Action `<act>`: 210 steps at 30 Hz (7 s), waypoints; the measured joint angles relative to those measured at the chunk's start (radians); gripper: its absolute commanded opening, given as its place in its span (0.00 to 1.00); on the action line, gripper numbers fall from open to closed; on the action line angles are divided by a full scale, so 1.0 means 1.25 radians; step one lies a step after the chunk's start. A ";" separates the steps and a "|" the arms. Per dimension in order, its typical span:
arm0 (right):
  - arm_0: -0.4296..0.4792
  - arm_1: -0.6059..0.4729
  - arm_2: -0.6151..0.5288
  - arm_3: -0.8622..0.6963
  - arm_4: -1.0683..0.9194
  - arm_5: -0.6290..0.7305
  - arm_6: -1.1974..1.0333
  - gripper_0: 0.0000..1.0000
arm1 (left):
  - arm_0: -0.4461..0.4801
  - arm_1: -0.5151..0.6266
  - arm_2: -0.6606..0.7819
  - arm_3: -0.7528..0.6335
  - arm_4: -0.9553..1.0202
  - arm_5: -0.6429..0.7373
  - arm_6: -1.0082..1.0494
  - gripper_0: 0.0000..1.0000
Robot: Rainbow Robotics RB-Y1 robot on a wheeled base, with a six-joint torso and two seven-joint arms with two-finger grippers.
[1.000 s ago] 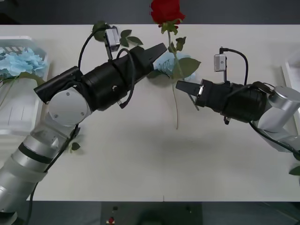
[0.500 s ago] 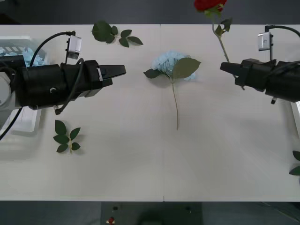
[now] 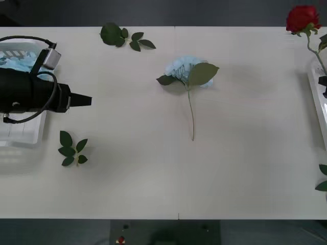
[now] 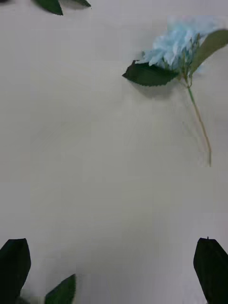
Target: Put the red flowers into the right box and the blue flowers into the left box
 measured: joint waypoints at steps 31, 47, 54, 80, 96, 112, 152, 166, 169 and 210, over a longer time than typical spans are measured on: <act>0.000 0.097 0.000 0.507 0.238 -0.014 0.000 0.05 | 0.042 0.167 -0.329 0.003 0.604 -0.605 -0.492 1.00; -0.012 0.110 0.024 0.510 0.257 0.043 0.000 0.97 | -0.035 0.012 -0.279 0.117 0.585 -0.531 -0.492 1.00; -0.098 0.110 -0.002 0.510 0.247 0.269 0.000 0.98 | -0.035 0.012 -0.279 0.117 0.586 -0.508 -0.492 1.00; -0.262 0.090 -0.008 -0.065 0.676 0.483 -0.995 1.00 | -0.034 0.012 -0.279 0.119 0.606 -0.508 -0.492 1.00; -0.429 0.331 -0.008 -0.146 1.077 0.778 -1.314 1.00 | -0.033 0.012 -0.279 0.120 0.612 -0.508 -0.497 1.00; -0.432 0.601 0.002 -0.095 1.281 0.735 -1.454 1.00 | -0.015 0.012 -0.279 0.121 0.632 -0.508 -0.542 1.00; -0.442 0.745 0.209 0.189 1.351 0.448 -1.442 0.06 | -0.007 0.012 -0.279 0.121 0.636 -0.508 -0.573 0.82; -0.444 0.744 0.209 0.191 1.351 0.435 -1.415 0.00 | -0.007 0.012 -0.279 0.121 0.652 -0.508 -0.573 1.00; -0.458 0.732 0.209 0.192 1.312 0.434 -1.415 0.00 | -0.007 0.012 -0.279 0.121 0.652 -0.508 -0.573 1.00; -0.373 0.483 0.002 0.200 -0.145 0.524 -0.009 0.00 | -0.004 -0.293 -0.286 0.140 0.663 -0.491 -0.715 1.00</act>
